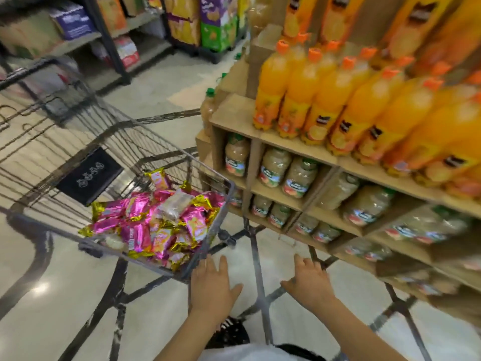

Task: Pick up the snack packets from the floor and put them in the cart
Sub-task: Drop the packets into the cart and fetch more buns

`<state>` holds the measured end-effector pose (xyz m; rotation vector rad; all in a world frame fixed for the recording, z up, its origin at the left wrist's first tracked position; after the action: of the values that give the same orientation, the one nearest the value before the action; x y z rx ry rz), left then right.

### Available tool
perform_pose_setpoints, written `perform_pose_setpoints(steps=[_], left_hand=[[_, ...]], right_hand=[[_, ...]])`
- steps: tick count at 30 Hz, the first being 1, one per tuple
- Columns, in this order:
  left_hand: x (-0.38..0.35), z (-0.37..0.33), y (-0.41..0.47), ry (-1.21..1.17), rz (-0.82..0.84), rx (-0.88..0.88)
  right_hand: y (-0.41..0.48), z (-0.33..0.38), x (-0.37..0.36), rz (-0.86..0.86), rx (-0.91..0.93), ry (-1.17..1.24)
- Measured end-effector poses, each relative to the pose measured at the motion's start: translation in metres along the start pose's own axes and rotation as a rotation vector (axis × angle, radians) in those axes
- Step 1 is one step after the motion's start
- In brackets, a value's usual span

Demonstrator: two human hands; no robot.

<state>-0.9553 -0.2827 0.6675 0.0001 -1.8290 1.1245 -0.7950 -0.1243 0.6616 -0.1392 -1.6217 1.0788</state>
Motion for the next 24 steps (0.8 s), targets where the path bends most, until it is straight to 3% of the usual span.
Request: perform_pose_setpoints(steps=[13,24], left_hand=[[-0.129,-0.172,-0.103,0.394,0.138,-0.434],[-0.211,-0.304,-0.178,0.739,0.216,-0.757]], right_hand=[[-0.206,-0.198,-0.187,-0.016,-0.491,0.549],[-0.331,-0.27,-0.304,-0.155,-0.84,1.079]])
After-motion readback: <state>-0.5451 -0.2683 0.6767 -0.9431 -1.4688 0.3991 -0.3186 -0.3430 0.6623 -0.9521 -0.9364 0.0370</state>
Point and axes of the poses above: each hand's wrist, its own y-axis towards the middle knuckle, its own x-axis out of the back of the hand, z = x × y, the point moved 4 cm from there along y, towards the middle knuckle, and after that the axes turned 12 degrees about z, right-handed, at the moved point
